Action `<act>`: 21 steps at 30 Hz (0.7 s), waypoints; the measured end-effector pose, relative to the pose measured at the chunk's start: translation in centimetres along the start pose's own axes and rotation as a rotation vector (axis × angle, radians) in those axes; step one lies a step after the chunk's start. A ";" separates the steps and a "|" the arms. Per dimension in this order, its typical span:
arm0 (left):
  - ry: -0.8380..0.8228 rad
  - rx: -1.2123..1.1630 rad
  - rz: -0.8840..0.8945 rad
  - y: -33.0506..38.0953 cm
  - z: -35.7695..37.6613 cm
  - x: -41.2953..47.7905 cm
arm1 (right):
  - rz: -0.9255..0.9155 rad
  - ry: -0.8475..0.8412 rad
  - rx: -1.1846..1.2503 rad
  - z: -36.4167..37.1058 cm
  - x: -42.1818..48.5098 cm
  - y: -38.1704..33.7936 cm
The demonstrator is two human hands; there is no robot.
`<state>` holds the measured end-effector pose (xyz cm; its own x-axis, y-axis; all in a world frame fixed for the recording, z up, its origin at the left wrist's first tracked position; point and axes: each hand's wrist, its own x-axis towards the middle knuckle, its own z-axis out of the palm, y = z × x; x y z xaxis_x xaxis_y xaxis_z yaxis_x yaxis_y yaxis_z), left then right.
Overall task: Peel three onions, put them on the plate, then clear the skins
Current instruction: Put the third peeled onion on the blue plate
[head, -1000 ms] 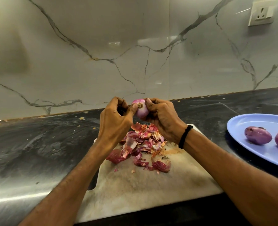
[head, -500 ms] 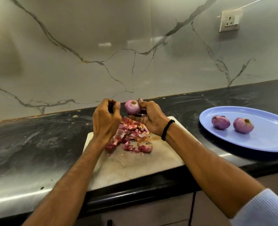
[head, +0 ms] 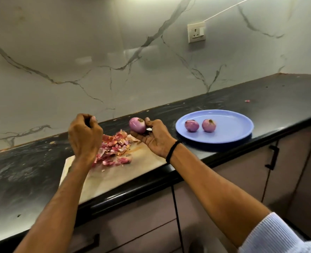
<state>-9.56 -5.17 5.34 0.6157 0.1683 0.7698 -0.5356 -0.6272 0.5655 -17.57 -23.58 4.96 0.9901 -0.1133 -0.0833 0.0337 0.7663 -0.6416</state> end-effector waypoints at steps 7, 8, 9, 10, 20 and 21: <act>-0.150 -0.048 0.021 5.7 5.0 -4.0 | -0.227 0.112 -0.235 -4.4 -2.7 -4.4; -0.172 -0.058 0.027 6.3 5.7 -4.5 | -0.284 0.155 -0.307 -5.3 -3.1 -5.2; -0.190 -0.067 0.037 7.1 6.4 -5.0 | -0.352 0.218 -0.397 -6.3 -3.5 -6.2; -0.203 -0.073 0.048 7.7 7.1 -5.5 | -0.424 0.306 -0.525 -7.5 -3.8 -7.3; -0.292 -0.043 0.063 11.5 11.1 -8.7 | -0.609 0.925 -1.502 -15.3 -7.4 -13.7; -0.296 -0.040 0.065 11.7 11.4 -8.9 | -0.587 0.942 -1.536 -15.5 -7.5 -13.7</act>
<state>-14.68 -22.63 1.74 0.7179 -0.1043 0.6883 -0.5981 -0.5983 0.5332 -27.61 -42.98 2.56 0.4947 -0.7831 0.3768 -0.3676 -0.5815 -0.7258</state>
